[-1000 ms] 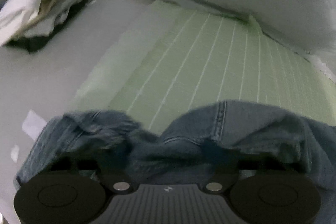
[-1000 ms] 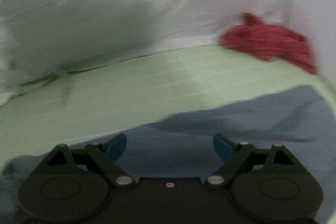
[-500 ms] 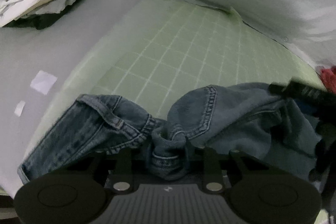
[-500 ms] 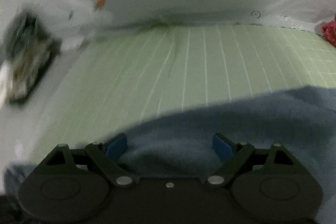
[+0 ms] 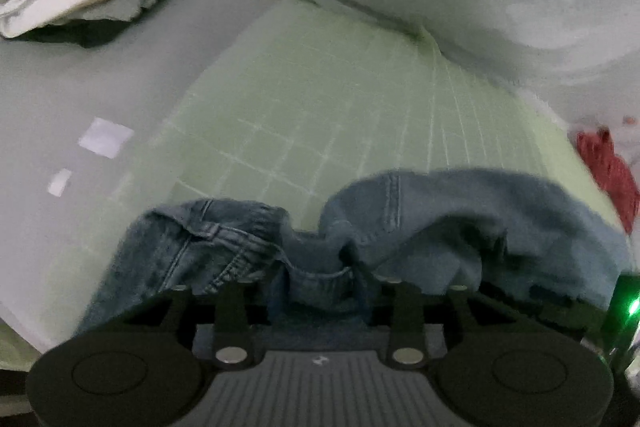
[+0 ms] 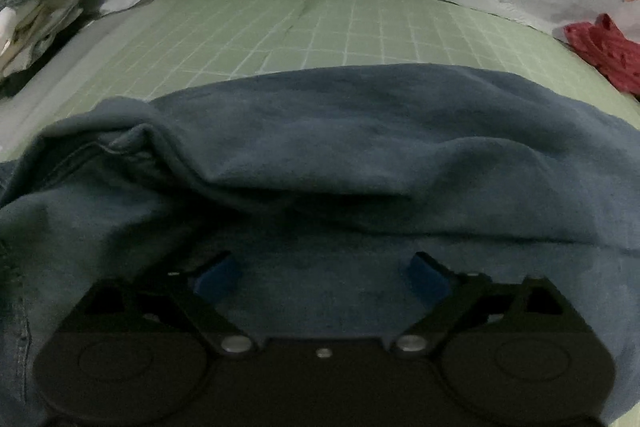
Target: Fold clothes
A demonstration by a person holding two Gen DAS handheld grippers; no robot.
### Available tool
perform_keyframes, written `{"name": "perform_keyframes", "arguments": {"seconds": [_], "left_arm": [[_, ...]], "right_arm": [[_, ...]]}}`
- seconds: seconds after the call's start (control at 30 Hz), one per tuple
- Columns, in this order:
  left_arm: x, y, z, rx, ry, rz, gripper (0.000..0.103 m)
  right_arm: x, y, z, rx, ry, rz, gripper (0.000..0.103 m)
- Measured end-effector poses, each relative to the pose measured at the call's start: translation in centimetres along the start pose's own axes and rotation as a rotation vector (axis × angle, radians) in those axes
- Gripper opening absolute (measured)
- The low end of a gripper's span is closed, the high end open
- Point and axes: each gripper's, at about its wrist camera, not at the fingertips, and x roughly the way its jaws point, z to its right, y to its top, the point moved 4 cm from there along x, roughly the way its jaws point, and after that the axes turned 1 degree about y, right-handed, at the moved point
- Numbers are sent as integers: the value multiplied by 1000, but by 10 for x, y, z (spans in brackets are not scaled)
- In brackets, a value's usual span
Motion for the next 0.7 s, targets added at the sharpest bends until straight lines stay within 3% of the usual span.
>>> {"name": "perform_keyframes", "arguments": {"seconds": [0.1, 0.23, 0.33, 0.47, 0.7], "left_arm": [[-9, 16, -17, -66, -22, 45, 44], [-2, 36, -33, -67, 61, 69, 44], [15, 47, -40, -65, 75, 50, 44], [47, 51, -32, 29, 89, -20, 50], [80, 35, -15, 283, 163, -132, 81]], "right_arm": [[1, -1, 1, 15, -10, 12, 100], [2, -3, 0, 29, -18, 18, 103], [2, -4, -1, 33, -22, 28, 103], [2, -6, -1, 37, -25, 40, 103], [1, -8, 0, 43, -32, 61, 103]]}}
